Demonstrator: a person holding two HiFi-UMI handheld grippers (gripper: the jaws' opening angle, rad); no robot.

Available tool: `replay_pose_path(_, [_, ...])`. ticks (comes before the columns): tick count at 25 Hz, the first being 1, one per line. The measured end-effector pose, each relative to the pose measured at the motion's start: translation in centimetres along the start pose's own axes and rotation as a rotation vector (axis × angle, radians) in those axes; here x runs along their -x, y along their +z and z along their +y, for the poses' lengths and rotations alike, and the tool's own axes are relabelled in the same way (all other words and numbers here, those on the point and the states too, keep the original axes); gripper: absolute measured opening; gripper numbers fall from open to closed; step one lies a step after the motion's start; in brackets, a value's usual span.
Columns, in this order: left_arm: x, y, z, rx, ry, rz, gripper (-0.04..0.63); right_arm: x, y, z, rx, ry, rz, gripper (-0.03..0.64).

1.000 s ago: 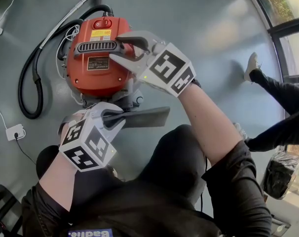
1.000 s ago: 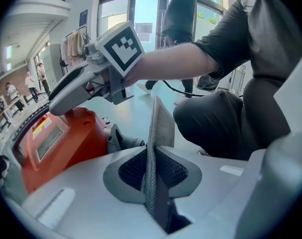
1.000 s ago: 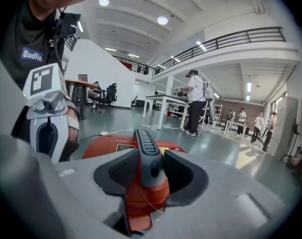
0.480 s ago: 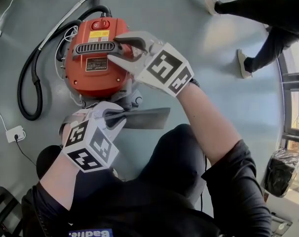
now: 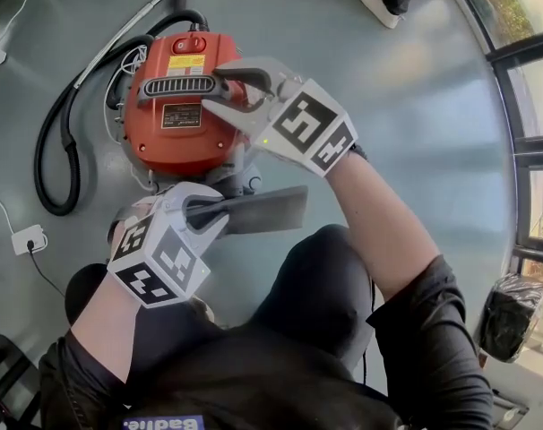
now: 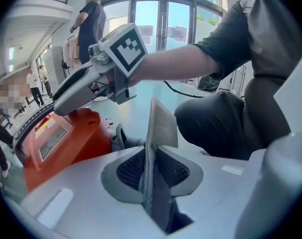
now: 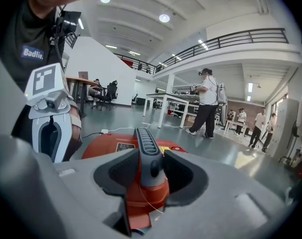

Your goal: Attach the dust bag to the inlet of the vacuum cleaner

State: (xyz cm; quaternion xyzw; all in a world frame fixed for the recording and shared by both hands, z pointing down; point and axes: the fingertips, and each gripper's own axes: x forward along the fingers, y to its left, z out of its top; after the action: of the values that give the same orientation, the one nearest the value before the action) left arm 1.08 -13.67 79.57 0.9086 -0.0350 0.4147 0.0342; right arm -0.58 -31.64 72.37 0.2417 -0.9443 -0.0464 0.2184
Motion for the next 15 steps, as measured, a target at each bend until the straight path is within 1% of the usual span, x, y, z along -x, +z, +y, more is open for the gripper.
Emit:
replay_pose_path(2, [-0.21,0.13,-0.29,-0.026,0.003,0.005,0.099,0.06,-0.02,0.02,0.002,0.002,0.001,0.147])
replay_pose_path(4, [-0.21,0.14,-0.38,-0.037,0.005,0.003,0.101,0.05,-0.02,0.03,0.004,0.002,-0.001,0.146])
replay_pose_path(6, [-0.09,0.15,-0.33,-0.049,0.015,-0.002,0.119,0.08,0.0,0.01,0.005,-0.001,-0.005,0.147])
replay_pose_path(7, [0.01,0.15,-0.29,-0.056,0.022,-0.004,0.144,0.11,0.02,0.0,0.006,-0.003,-0.007,0.147])
replay_pose_path(8, [0.14,0.12,-0.28,-0.064,0.027,-0.005,0.191,0.14,0.03,-0.01,0.005,-0.005,-0.009,0.147])
replay_pose_path(9, [0.26,0.04,-0.35,-0.07,0.029,-0.005,0.221,0.14,0.03,-0.01,0.005,-0.005,-0.01,0.147])
replay_pose_path(14, [0.38,-0.54,-0.83,-0.087,0.024,0.007,0.23,0.09,0.0,-0.01,0.003,-0.007,-0.005,0.147])
replay_pose_path(15, [0.43,-0.61,-0.91,-0.091,0.023,0.009,0.242,0.11,-0.02,-0.02,0.003,-0.008,-0.005,0.147])
